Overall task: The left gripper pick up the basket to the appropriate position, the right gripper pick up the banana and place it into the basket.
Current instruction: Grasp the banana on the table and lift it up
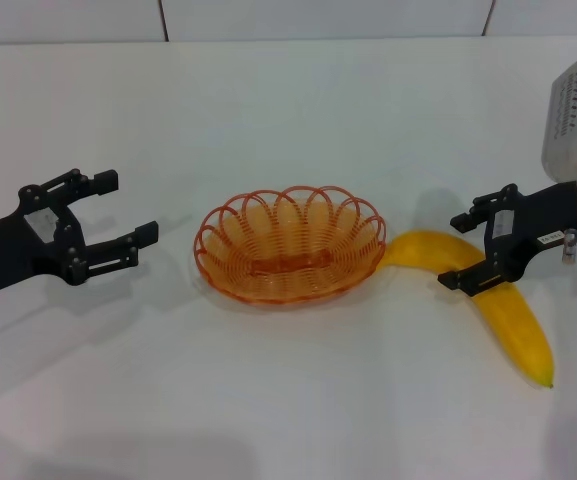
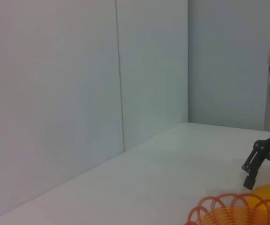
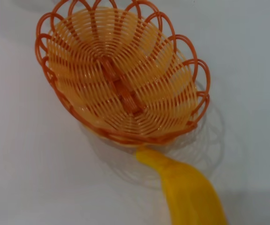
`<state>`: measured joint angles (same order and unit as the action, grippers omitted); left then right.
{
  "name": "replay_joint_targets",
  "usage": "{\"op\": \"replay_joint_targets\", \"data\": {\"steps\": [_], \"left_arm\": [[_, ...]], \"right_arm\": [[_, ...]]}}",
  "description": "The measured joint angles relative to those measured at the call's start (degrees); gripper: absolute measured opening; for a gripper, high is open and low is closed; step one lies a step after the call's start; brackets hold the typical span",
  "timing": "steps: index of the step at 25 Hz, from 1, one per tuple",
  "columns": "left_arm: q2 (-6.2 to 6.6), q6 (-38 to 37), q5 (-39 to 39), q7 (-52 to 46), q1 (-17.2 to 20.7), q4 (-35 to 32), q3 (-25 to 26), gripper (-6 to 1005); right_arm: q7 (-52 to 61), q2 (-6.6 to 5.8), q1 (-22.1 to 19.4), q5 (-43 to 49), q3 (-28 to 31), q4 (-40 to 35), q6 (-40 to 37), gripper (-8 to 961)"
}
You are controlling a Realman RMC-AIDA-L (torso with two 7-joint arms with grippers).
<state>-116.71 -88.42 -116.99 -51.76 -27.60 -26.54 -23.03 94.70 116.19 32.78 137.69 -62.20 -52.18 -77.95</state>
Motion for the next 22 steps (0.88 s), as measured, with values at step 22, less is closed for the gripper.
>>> {"op": "replay_joint_targets", "data": {"steps": [22], "left_arm": [[0.00,0.0,0.0,-0.2,0.0,0.0,0.0,860]], "right_arm": [[1.6,-0.20,0.0,1.7,4.5,-1.5,-0.7,506]]}}
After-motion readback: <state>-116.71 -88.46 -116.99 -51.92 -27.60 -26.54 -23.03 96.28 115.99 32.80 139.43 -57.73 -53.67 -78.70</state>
